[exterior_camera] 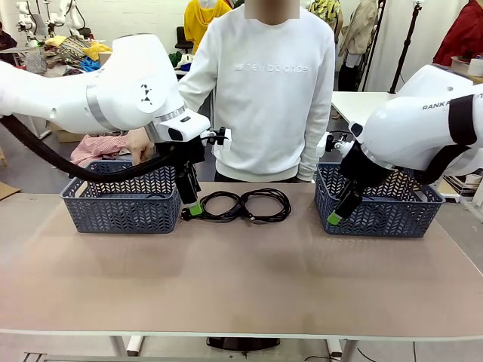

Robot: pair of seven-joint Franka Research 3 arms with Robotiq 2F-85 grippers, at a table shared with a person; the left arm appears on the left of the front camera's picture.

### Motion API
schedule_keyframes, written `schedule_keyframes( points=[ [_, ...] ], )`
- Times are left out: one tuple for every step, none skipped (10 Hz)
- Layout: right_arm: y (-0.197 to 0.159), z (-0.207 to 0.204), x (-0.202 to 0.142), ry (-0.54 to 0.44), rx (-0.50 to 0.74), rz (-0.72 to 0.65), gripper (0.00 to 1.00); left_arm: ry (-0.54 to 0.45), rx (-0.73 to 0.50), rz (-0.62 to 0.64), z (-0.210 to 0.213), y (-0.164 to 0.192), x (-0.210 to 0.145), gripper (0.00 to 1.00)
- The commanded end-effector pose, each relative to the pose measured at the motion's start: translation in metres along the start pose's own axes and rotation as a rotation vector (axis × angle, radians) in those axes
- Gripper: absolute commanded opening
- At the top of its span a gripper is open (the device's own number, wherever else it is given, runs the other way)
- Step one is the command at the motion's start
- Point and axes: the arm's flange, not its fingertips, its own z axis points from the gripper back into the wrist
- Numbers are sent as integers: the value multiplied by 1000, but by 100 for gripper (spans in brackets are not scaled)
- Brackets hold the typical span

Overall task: Organize the cables according to human instructions.
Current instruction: Pick up a bundle of cables and place it in the basket indicated by the human.

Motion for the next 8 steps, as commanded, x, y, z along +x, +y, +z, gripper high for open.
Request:
schedule_keyframes(
  points=[
    [-1,2,2,-3,-2,-3,100,79,18,-88,-2,30,24,100],
    [-1,2,2,-3,-2,-3,100,107,27,-137,-6,44,37,100],
    [-1,2,2,-3,-2,-3,100,131,43,-167,-10,58,49,100],
    [-1,2,2,-3,-2,-3,100,156,62,-181,-16,74,60,100],
    [-1,2,2,-3,-2,-3,100,191,76,-175,-25,88,66,100],
    [-1,2,2,-3,-2,-3,100,213,78,-147,-35,99,71,100],
    [-1,2,2,-3,-2,-3,100,236,85,-124,-47,109,73,100],
    [-1,2,2,-3,-2,-3,100,247,90,-117,-56,116,74,100]
  ],
)
